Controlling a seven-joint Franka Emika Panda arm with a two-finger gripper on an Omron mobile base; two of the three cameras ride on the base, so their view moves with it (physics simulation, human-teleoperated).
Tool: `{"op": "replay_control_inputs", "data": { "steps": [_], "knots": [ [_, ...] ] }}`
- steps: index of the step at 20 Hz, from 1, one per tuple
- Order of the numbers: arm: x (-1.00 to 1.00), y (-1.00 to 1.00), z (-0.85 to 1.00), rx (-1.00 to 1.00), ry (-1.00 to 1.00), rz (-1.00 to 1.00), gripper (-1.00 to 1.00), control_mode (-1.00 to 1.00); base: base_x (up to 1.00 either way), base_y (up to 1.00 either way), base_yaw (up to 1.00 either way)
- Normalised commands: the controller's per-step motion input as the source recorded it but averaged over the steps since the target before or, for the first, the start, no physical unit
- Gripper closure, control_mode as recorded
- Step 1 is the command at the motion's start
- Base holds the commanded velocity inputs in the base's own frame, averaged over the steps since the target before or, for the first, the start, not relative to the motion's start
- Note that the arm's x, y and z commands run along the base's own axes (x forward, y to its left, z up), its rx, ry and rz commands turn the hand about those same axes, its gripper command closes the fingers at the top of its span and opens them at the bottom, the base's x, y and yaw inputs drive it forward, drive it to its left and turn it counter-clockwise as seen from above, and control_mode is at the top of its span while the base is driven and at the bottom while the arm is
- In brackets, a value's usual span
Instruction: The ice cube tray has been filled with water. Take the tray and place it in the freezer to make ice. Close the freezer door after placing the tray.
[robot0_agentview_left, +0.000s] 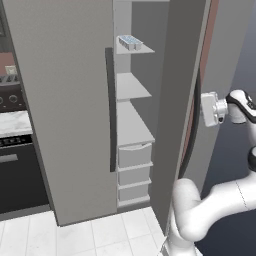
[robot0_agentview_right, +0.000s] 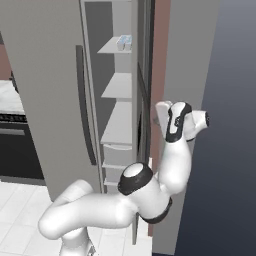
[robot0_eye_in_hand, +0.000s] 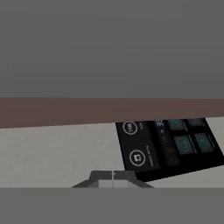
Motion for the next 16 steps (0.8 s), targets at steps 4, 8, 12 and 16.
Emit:
{"op": "replay_control_inputs", "data": {
  "steps": [4,8,12,16],
  "knots": [
    [0.02,0.21,-0.17,0.0,0.0,0.0,1.0,-1.0,0.0,0.0,0.0],
    [-0.04,0.76,0.0,-0.02,0.0,0.0,1.0,-1.0,0.0,0.0,0.0],
    [0.0,0.95,0.0,-0.01,0.01,0.0,1.0,-1.0,0.0,0.0,0.0],
    [-0.02,0.91,0.0,0.0,0.0,0.0,1.0,-1.0,0.0,0.0,0.0]
  ]
}}
